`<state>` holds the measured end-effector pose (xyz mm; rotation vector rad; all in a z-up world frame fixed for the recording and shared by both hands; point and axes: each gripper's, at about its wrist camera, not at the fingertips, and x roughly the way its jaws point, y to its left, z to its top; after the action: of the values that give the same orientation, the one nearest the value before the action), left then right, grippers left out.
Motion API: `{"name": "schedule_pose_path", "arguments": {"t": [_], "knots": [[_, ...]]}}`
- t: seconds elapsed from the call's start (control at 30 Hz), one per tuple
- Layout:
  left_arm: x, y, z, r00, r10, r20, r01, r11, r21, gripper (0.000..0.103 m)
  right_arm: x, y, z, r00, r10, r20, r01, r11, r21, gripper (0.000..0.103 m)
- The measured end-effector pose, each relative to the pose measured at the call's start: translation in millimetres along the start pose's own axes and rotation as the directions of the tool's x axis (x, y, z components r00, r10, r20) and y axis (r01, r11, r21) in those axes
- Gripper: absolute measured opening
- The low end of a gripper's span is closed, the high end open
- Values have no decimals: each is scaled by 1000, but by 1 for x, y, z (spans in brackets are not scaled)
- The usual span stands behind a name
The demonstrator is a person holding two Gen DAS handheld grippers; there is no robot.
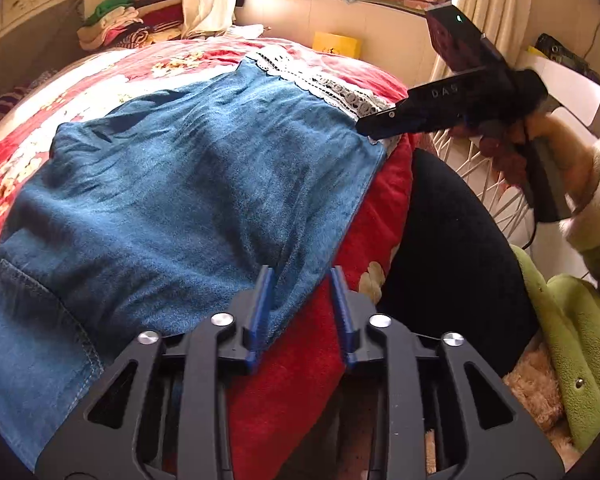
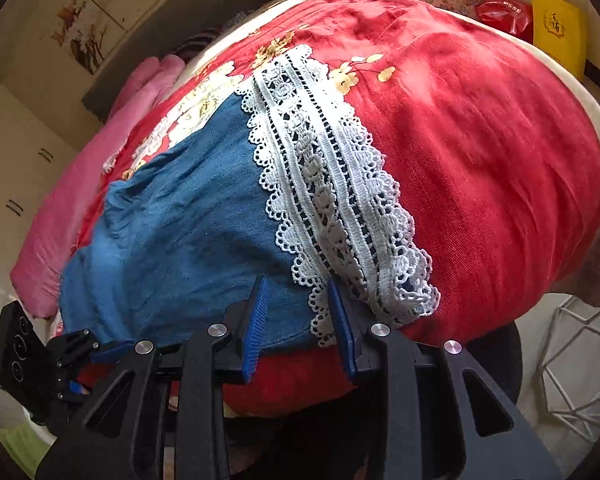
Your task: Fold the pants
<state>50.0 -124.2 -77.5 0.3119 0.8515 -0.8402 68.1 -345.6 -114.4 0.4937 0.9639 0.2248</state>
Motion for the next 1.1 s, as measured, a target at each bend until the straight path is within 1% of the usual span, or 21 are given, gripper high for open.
{"name": "schedule_pose_path", "arguments": {"t": [0.07, 0.13, 0.23, 0.3, 0.33, 0.37, 0.43, 0.5, 0.57, 0.6, 0.63, 0.7, 0.73, 0.8, 0.87, 0.93, 0.97, 1.0, 1.03, 1.07, 1.1], "knots": [[-10, 1, 2, 1000, 5, 28, -5, 1000, -16, 38, -6, 1, 0, 1000, 16, 4, -16, 1000, -7, 31], [-32, 5, 3, 996, 13, 83, -9, 999, -50, 44, -18, 1, 2, 998, 57, 28, -57, 998, -7, 40], [-77, 22, -4, 982, 93, 163, -70, 988, -139, 54, -42, -2, 7, 989, 103, 102, -103, 995, -12, 51], [-113, 43, -17, 960, 190, 207, -140, 963, -230, 64, -52, -7, 15, 984, 112, 136, -112, 994, -9, 55], [-130, 54, -24, 946, 241, 218, -176, 943, -282, 66, -55, -9, 22, 982, 109, 152, -109, 994, -10, 58], [-148, 68, -35, 924, 314, 218, -226, 909, -351, 70, -56, -12, 30, 981, 104, 162, -104, 995, -12, 60], [-171, 92, -54, 895, 403, 191, -282, 843, -459, 75, -53, -13, 45, 980, 97, 172, -96, 995, -18, 67], [-183, 117, -71, 868, 482, 117, -346, 757, -555, 80, -46, -14, 61, 979, 99, 177, -94, 995, -36, 71], [-183, 134, -82, 852, 521, 53, -390, 699, -599, 83, -33, -13, 78, 982, 88, 166, -81, 995, -49, 73], [-180, 140, -84, 851, 524, 33, -396, 682, -615, 83, -25, -11, 86, 984, 82, 157, -74, 996, -55, 74], [-177, 147, -87, 857, 515, 14, -392, 669, -631, 83, -17, -10, 95, 987, 63, 145, -54, 997, -63, 76], [-166, 158, -88, 880, 475, 2, -358, 665, -656, 84, -1, -8, 109, 992, 41, 119, -29, 995, -98, 77], [-160, 160, -87, 887, 462, -11, -351, 659, -666, 84, 7, -9, 114, 993, 25, 113, -13, 994, -108, 78], [-147, 165, -85, 906, 422, -34, -334, 662, -671, 84, 24, -12, 124, 997, 17, 81, -6, 992, -124, 78], [-135, 173, -86, 906, 417, -77, -357, 652, -669, 84, 41, -16, 131, 998, 1, 55, 6, 993, -122, 78], [-126, 180, -85, 919, 387, -79, -331, 645, -688, 81, 53, -19, 134, 999, 5, 31, -2, 995, -102, 77], [-123, 184, -85, 921, 380, -82, -324, 631, -705, 72, 57, -17, 134, 999, 27, 20, -25, 994, -106, 74], [-121, 189, -85, 922, 375, -93, -323, 616, -718, 57, 58, -12, 132, 999, 50, 6, -49, 991, -122, 57], [-120, 195, -85, 923, 373, -98, -322, 604, -729, 51, 61, -8, 131, 997, 70, -11, -71, 989, -132, 47], [-120, 200, -86, 925, 368, -96, -311, 588, -747, 47, 63, -4, 129, 996, 83, -26, -86, 987, -133, 43], [-121, 204, -87, 928, 362, -88, -296, 573, -765, 44, 65, 0, 127, 995, 96, -40, -101, 986, -134, 26]]}}
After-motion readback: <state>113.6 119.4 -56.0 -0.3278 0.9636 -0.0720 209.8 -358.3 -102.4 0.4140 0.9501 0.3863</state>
